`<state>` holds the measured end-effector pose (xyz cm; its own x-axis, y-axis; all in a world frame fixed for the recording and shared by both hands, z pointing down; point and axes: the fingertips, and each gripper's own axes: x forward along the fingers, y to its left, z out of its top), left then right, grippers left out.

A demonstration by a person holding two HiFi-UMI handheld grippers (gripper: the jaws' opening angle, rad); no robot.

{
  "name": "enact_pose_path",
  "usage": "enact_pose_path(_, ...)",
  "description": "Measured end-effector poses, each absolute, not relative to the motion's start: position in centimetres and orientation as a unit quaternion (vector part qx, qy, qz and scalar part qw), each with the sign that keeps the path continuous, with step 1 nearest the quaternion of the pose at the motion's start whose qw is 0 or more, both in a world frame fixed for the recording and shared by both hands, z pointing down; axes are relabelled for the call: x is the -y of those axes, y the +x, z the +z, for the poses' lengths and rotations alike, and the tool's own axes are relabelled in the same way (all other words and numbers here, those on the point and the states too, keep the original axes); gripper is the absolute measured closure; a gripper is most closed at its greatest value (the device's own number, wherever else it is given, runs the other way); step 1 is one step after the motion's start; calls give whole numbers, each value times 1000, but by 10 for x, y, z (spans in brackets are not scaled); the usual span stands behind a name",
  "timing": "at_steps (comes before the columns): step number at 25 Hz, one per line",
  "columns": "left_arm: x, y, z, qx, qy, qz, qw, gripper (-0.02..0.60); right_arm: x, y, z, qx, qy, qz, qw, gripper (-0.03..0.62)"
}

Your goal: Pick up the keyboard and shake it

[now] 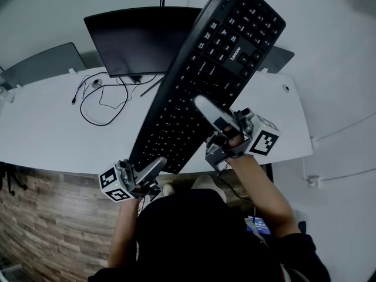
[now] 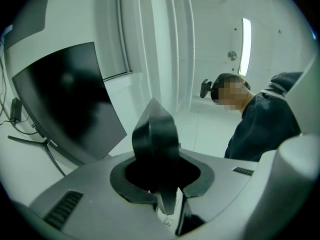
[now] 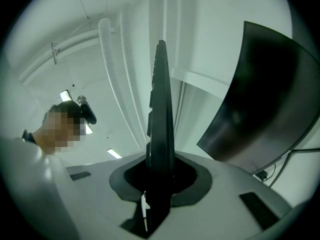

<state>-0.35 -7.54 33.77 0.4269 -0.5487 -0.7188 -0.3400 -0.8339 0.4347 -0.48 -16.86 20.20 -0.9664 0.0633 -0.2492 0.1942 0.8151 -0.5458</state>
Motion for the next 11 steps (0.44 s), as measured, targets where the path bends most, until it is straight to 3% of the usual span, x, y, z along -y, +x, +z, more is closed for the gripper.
enact_pose_path(11, 74, -3, 334, 271, 834, -466, 116, 482, 167, -6, 201, -942, 68, -308, 110, 508)
